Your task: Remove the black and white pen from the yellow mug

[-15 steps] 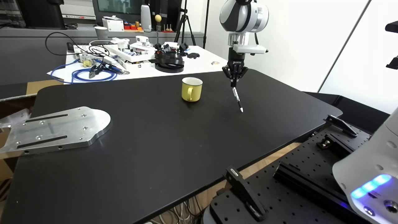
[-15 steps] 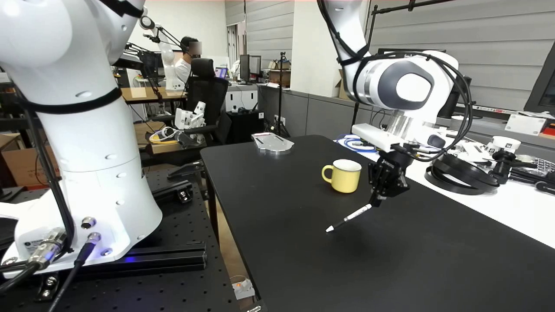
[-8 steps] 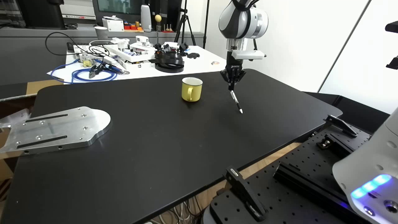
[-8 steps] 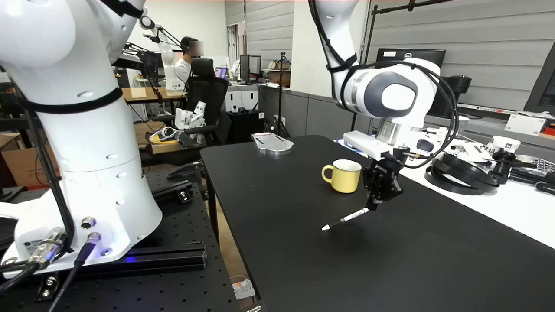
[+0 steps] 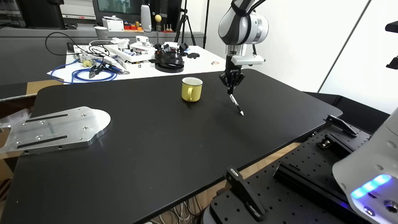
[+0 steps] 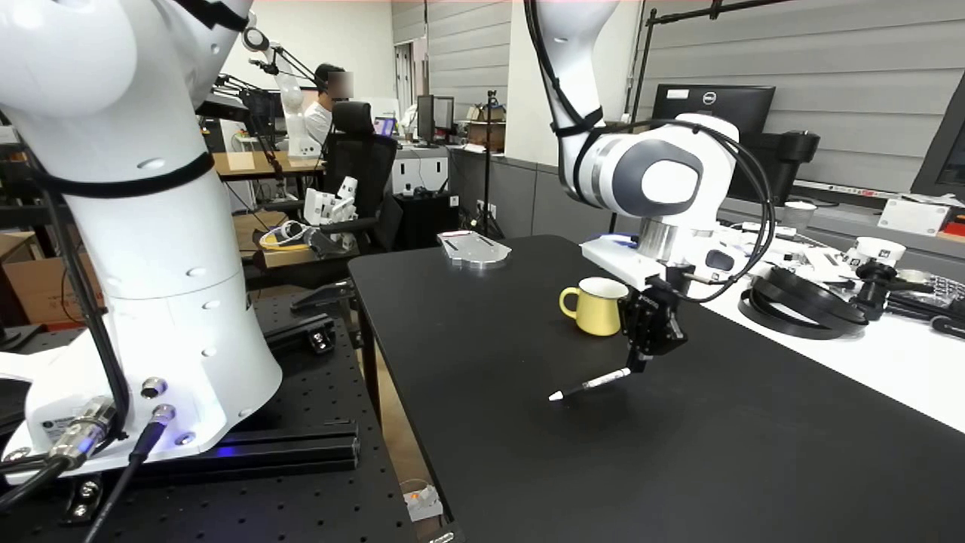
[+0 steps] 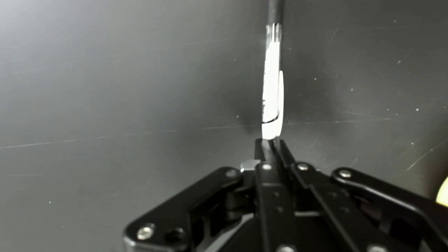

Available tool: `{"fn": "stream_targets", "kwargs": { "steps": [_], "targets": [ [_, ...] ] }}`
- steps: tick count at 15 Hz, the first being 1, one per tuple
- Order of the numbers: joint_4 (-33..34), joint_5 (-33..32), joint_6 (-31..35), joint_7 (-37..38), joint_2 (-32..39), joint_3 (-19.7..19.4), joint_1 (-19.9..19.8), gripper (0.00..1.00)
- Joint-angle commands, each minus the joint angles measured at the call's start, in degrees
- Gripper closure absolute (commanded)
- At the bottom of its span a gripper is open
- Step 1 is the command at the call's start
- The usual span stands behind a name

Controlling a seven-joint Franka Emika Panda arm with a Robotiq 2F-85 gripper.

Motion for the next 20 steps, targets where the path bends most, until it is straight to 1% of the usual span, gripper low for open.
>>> {"fn": "stream_targets", "kwargs": {
  "steps": [1, 2, 3, 4, 5, 9, 14, 15, 18, 19, 20],
  "targets": [
    [-1.49, -1.08, 1.55, 1.96, -0.21, -0.60, 0.63, 0.99],
    [-1.48, -1.06, 1.42, 2.01, -0.20, -0.61, 0.63, 0.99],
    [-1.43, -0.97, 1.22, 2.10, -0.25, -0.61, 0.61, 0.69],
    [-1.34, -0.90, 0.99, 2.18, -0.32, -0.60, 0.59, 0.68],
    [-1.21, -0.84, 0.76, 2.28, -0.49, -0.61, 0.59, 0.62],
    [-0.83, -0.70, 0.27, 2.51, -1.29, -0.63, 0.55, 0.34],
    [-1.25, -0.87, 0.38, 2.81, -2.42, -0.86, 0.69, 0.02],
    [-1.37, -0.84, 0.34, 2.81, -2.67, -0.85, 0.66, 0.00],
    [-1.84, -0.88, -0.51, 2.03, -3.55, -0.43, 0.45, 0.00],
    [-2.38, -0.80, -1.19, 0.92, -4.12, 0.34, 0.28, 0.00],
    [-0.49, -0.52, -0.15, 0.73, -1.89, 0.29, -0.32, 0.00]
  ]
}}
